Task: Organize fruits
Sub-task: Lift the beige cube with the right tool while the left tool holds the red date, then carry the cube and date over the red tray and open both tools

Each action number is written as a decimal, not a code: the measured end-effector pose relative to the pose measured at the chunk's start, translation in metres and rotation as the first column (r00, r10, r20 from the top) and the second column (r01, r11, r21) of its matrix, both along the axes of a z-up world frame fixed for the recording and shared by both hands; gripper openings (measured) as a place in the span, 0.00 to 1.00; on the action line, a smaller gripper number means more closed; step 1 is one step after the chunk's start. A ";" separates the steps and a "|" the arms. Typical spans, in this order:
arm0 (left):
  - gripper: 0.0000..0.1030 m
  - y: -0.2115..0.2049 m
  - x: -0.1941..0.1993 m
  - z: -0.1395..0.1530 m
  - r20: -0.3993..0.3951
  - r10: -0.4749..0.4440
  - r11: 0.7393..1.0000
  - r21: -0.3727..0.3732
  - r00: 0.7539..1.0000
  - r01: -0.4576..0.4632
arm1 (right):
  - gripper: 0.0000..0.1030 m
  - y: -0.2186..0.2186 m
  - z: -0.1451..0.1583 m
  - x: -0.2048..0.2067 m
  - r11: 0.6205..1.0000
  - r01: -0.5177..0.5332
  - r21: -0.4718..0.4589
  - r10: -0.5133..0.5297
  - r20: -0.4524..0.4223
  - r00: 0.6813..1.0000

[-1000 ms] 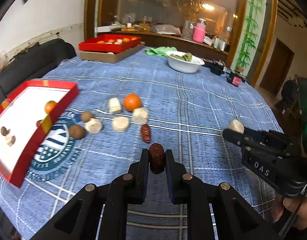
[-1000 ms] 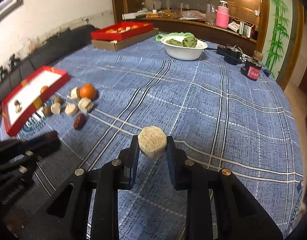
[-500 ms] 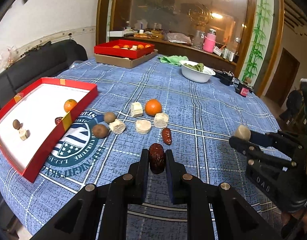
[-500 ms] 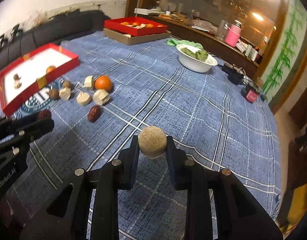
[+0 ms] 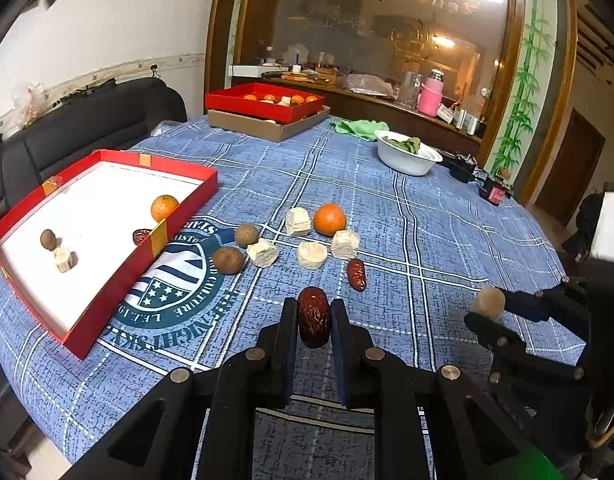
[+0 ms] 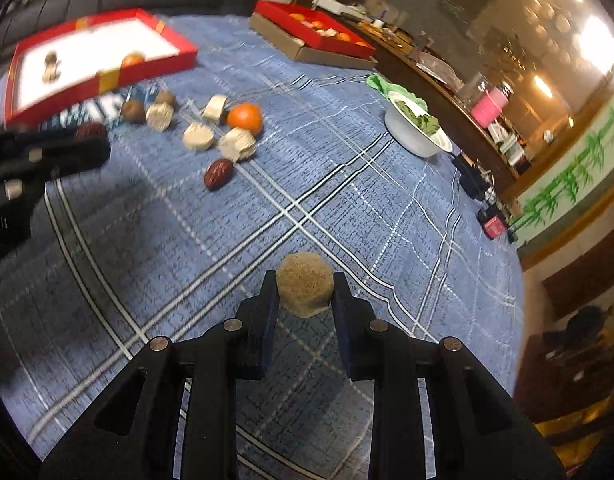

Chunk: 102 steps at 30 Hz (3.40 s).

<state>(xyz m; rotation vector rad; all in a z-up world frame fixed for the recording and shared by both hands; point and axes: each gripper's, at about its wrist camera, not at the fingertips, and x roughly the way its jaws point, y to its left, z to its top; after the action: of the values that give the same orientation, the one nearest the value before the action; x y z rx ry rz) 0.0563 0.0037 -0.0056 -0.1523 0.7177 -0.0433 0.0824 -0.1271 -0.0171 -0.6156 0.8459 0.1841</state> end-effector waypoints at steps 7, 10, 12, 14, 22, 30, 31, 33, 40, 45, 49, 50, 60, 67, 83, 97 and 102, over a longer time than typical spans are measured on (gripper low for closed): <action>0.15 0.006 -0.002 0.000 0.004 0.006 1.000 -0.012 1.000 -0.006 | 0.24 0.007 -0.004 -0.010 0.996 -0.036 -0.081 0.034 -0.020 0.999; 0.15 0.009 -0.003 -0.001 0.006 0.010 1.000 -0.017 1.000 -0.010 | 0.24 0.009 -0.005 -0.011 0.995 -0.036 -0.090 0.034 -0.022 0.999; 0.15 0.011 -0.003 -0.001 0.007 0.012 1.000 -0.019 1.000 -0.012 | 0.24 0.009 -0.005 -0.012 0.995 -0.036 -0.092 0.034 -0.021 0.999; 0.15 0.012 -0.003 0.000 0.010 0.014 1.000 -0.021 1.000 -0.014 | 0.24 0.011 -0.004 -0.013 0.995 -0.038 -0.093 0.036 -0.019 0.999; 0.15 0.017 -0.006 0.002 0.017 0.028 0.999 -0.027 0.999 -0.027 | 0.24 0.021 0.000 -0.015 0.996 -0.043 -0.075 0.043 -0.006 0.999; 0.15 0.021 -0.009 0.002 0.017 0.037 0.999 -0.032 0.999 -0.036 | 0.24 0.029 -0.006 -0.019 0.992 -0.054 -0.115 0.053 -0.011 0.999; 0.15 0.021 -0.010 0.003 0.018 0.036 0.999 -0.033 0.999 -0.035 | 0.24 0.029 -0.005 -0.018 0.992 -0.052 -0.119 0.051 -0.010 0.999; 0.15 0.022 -0.010 0.003 0.021 0.036 0.999 -0.033 0.999 -0.035 | 0.24 0.028 -0.004 -0.019 0.991 -0.047 -0.124 0.047 -0.006 0.999; 0.15 0.023 -0.013 0.005 0.025 0.040 0.999 -0.034 0.999 -0.039 | 0.24 0.026 -0.002 -0.020 0.991 -0.051 -0.123 0.051 -0.004 0.999; 0.15 0.024 -0.013 0.005 0.027 0.043 0.999 -0.034 0.999 -0.042 | 0.24 0.027 0.001 -0.021 0.992 -0.049 -0.114 0.050 0.007 0.999; 0.15 0.024 -0.014 0.006 0.030 0.042 0.999 -0.032 0.999 -0.042 | 0.24 0.027 0.000 -0.020 0.994 -0.041 -0.102 0.043 0.009 0.999; 0.15 0.024 -0.014 0.006 0.029 0.042 0.999 -0.032 0.999 -0.041 | 0.24 0.028 0.000 -0.019 0.994 -0.041 -0.098 0.042 0.007 0.999; 0.15 0.024 -0.015 0.007 0.028 0.045 0.999 -0.029 0.999 -0.044 | 0.24 0.029 -0.001 -0.018 0.996 -0.042 -0.077 0.043 0.008 0.999; 0.15 0.024 -0.015 0.007 0.030 0.047 0.999 -0.027 0.998 -0.046 | 0.24 0.029 0.000 -0.017 0.996 -0.042 -0.073 0.042 0.008 0.999; 0.15 0.067 -0.008 0.027 0.073 0.163 0.987 -0.003 0.984 -0.163 | 0.24 0.043 0.019 -0.003 0.997 -0.060 0.049 0.059 0.031 0.998; 0.14 0.186 0.040 0.027 -0.008 0.450 0.890 0.081 0.893 -0.448 | 0.24 0.130 0.045 0.046 0.865 -0.191 0.464 0.219 -0.006 0.976; 0.14 0.210 0.055 0.019 -0.041 0.498 0.864 0.099 0.866 -0.493 | 0.24 0.167 0.039 0.069 0.835 -0.210 0.509 0.258 -0.024 0.966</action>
<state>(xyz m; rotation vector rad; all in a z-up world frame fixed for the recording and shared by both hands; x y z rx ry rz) 0.1112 0.2132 0.0132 -0.2539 0.7263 0.4901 0.1514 0.0402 0.0215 -0.2131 0.7662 0.6428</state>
